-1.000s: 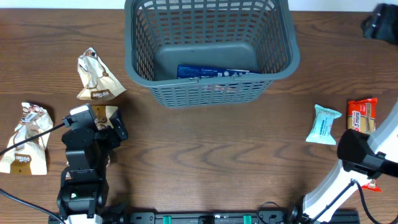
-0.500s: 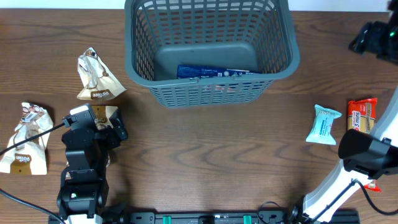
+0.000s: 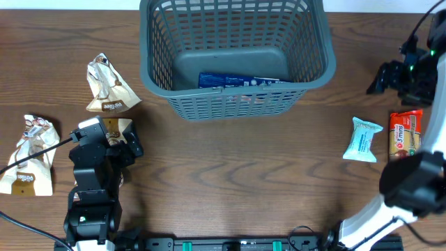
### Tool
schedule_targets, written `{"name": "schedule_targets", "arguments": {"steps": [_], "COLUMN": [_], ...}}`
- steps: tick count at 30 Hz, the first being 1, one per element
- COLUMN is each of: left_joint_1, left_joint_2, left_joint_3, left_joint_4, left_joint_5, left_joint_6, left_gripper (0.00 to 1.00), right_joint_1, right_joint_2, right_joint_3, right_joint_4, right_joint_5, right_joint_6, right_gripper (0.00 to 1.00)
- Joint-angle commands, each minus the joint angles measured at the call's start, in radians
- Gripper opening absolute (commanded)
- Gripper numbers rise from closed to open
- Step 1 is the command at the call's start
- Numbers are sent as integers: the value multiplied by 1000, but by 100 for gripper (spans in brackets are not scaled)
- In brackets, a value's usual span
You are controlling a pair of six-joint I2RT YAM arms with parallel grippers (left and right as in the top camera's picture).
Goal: Pack container
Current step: 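Open the right gripper and withdraw it from the basket, then grasp the mint-green packet with the right gripper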
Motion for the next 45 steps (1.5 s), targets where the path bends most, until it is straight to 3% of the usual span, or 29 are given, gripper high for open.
{"name": "schedule_targets", "arguments": {"steps": [1,10,16,30,45], "left_joint_1": [5,5,5,5,5], "left_joint_2": [0,0,0,-1,-1], "left_joint_3": [29,29,29,29,29], "left_joint_4": [1,1,1,-7,-7], "left_joint_5": [-1,-1,-1,-1,-1], "left_joint_6": [5,5,5,5,5], "left_gripper": [99,99,99,99,99], "right_joint_1": [9,8,-8,-33,-32], "right_joint_2": [-142,-475,-561,-321,-71], "right_joint_3": [-145,-649,-858,-892,-892], "right_joint_4": [37,224,404,719,840], "right_joint_5": [-14,-13,57,76,76], "right_joint_6": [-16,-21,-26,-34,-53], "right_gripper": [76,80,88,87,86]}}
